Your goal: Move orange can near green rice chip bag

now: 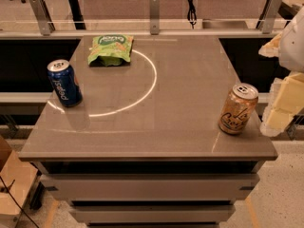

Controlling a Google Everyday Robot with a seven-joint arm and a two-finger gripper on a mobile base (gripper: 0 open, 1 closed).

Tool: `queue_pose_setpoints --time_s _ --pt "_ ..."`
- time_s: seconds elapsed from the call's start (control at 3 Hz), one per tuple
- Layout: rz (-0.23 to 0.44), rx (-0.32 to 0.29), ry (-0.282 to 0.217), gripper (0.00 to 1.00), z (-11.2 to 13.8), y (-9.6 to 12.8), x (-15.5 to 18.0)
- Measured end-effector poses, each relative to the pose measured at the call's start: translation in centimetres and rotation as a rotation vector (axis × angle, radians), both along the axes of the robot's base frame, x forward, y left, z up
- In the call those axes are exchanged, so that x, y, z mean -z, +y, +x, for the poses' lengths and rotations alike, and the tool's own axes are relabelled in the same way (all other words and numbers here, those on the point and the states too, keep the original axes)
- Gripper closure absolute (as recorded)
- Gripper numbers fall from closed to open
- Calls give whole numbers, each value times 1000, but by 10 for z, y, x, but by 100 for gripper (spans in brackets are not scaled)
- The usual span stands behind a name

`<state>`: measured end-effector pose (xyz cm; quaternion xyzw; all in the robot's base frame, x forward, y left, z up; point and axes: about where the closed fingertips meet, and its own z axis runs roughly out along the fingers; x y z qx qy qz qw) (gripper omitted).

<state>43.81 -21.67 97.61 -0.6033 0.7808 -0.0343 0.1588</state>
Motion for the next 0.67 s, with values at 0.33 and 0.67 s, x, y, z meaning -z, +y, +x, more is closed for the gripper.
queue_pose_setpoints --time_s 0.33,0.67 --pt "0 0 0 0 0 0 0" --pt "6 15 -17 0 5 -6 -4"
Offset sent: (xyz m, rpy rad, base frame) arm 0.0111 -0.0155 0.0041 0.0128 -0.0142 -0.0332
